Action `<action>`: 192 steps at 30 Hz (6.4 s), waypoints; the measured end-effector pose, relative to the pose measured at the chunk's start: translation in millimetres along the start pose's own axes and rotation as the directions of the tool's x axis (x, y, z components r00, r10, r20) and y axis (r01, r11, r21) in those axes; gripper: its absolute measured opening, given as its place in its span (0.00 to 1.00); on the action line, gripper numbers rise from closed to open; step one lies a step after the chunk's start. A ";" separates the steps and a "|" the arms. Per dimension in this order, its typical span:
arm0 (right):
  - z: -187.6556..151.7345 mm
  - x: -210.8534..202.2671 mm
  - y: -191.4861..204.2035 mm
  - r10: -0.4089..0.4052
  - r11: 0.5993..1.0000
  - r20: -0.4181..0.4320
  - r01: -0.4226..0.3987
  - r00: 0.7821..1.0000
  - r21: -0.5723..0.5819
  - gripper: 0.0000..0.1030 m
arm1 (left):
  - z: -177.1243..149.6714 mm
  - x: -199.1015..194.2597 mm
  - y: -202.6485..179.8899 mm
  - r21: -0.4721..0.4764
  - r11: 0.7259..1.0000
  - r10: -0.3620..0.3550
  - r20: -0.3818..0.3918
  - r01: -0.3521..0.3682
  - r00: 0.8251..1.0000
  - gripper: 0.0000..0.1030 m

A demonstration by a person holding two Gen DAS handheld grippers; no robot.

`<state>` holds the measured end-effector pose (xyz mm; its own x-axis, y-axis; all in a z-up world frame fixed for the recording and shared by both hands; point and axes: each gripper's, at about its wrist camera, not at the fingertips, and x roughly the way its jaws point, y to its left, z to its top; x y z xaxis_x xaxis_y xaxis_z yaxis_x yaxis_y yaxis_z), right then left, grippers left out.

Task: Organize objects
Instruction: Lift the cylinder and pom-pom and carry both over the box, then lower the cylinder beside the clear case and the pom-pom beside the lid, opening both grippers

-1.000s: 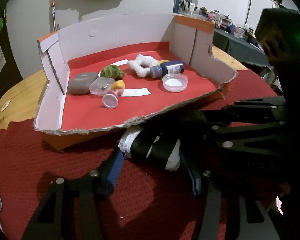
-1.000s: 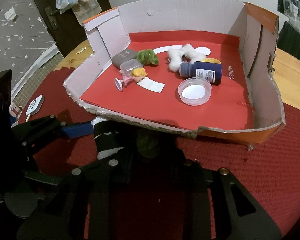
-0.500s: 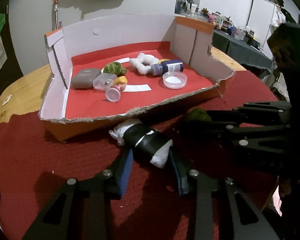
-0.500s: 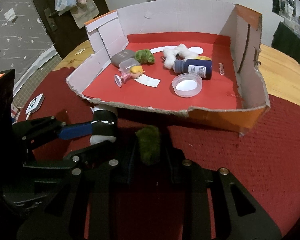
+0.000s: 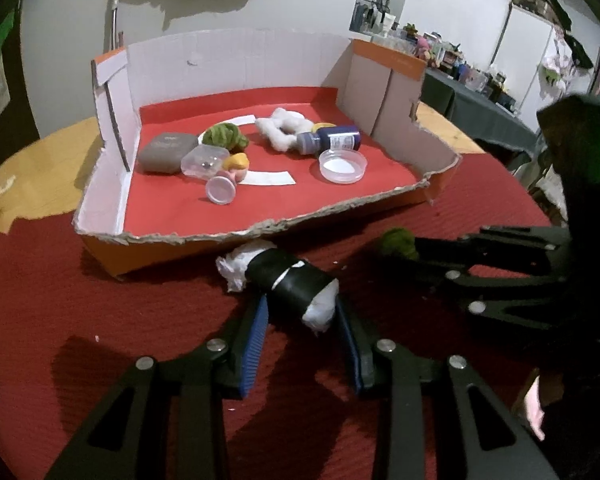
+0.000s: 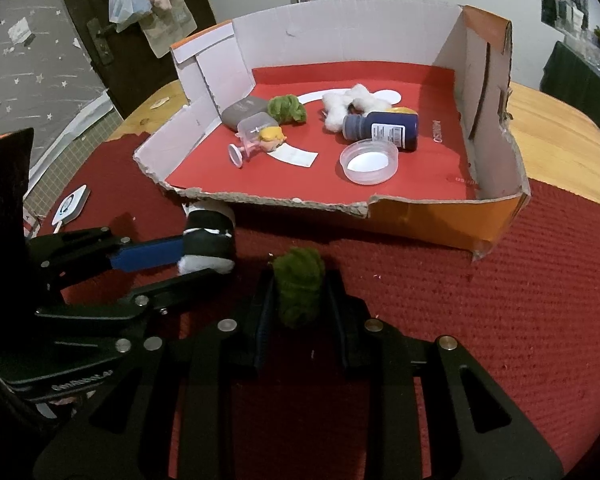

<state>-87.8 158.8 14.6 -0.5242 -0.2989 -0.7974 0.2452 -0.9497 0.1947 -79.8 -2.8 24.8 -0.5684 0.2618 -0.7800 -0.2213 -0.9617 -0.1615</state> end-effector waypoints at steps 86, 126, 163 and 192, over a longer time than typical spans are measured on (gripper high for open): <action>-5.9 6.1 18.6 -0.064 0.996 0.008 0.064 0.998 -0.060 0.23 | 5.8 4.5 26.0 -0.139 0.990 0.003 -0.011 -0.005 1.000 0.37; 6.4 -37.6 40.6 -0.026 0.996 0.092 0.034 0.995 -0.083 0.22 | 10.5 -51.2 4.0 -0.055 0.998 -0.030 0.106 0.036 0.994 0.29; 68.7 34.6 -5.2 0.010 1.000 -0.098 -0.012 0.995 -0.017 0.22 | 73.3 25.2 35.7 -0.019 0.999 -0.046 -0.089 0.045 0.995 0.27; 70.4 34.2 -28.4 -0.070 0.997 -0.073 0.072 0.995 0.019 0.22 | 75.4 35.0 45.0 -0.050 0.998 0.039 -0.048 -0.042 0.998 0.26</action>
<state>-170.1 169.0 22.0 -0.4789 -0.2239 -0.8488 0.1915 -0.9703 0.1479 -169.4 -30.8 35.9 -0.5381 0.2196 -0.8138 -0.1574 -0.9747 -0.1590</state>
